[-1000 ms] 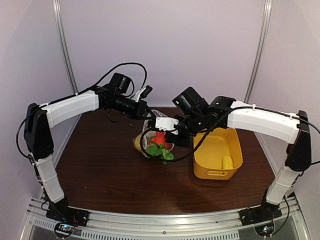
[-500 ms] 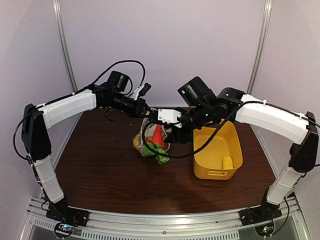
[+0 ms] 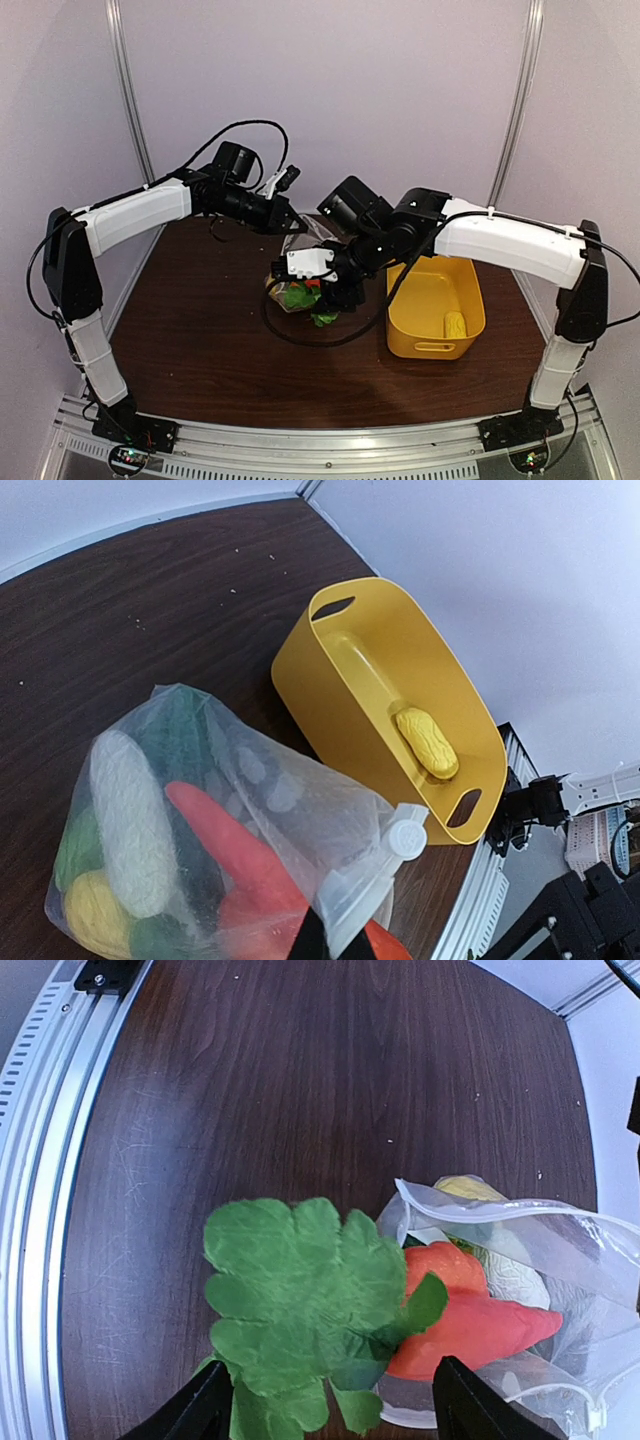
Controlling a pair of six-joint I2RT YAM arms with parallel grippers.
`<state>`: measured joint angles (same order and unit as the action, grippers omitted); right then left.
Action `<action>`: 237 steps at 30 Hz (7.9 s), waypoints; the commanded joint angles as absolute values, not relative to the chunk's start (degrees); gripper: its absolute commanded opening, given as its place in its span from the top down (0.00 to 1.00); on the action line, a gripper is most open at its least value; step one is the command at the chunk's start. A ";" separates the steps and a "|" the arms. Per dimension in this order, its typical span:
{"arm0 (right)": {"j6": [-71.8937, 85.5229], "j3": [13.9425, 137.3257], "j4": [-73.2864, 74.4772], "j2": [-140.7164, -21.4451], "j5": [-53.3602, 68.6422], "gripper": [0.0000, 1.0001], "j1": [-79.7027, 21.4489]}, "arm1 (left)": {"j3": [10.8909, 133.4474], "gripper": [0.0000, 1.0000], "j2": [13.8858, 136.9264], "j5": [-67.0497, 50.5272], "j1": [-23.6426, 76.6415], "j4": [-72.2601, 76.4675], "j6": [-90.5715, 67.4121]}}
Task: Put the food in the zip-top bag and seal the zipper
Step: Adjust the fake vegetable in the zipper food storage bag, then adjust the fake fruit in the bin.
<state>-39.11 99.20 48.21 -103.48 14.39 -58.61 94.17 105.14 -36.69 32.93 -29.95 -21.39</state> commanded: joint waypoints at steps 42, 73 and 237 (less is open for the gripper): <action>-34.93 111.49 46.89 -109.23 2.38 0.64 -55.63 | 93.87 1.00 102.78 -39.82 31.99 -28.02 -20.90; -32.62 117.31 50.69 -115.84 11.96 0.59 -53.70 | 94.13 1.00 101.34 -41.06 31.34 -28.21 -20.74; -68.45 57.99 55.33 -91.76 5.70 0.23 -26.56 | 93.87 1.00 103.38 -40.18 29.53 -28.59 -21.53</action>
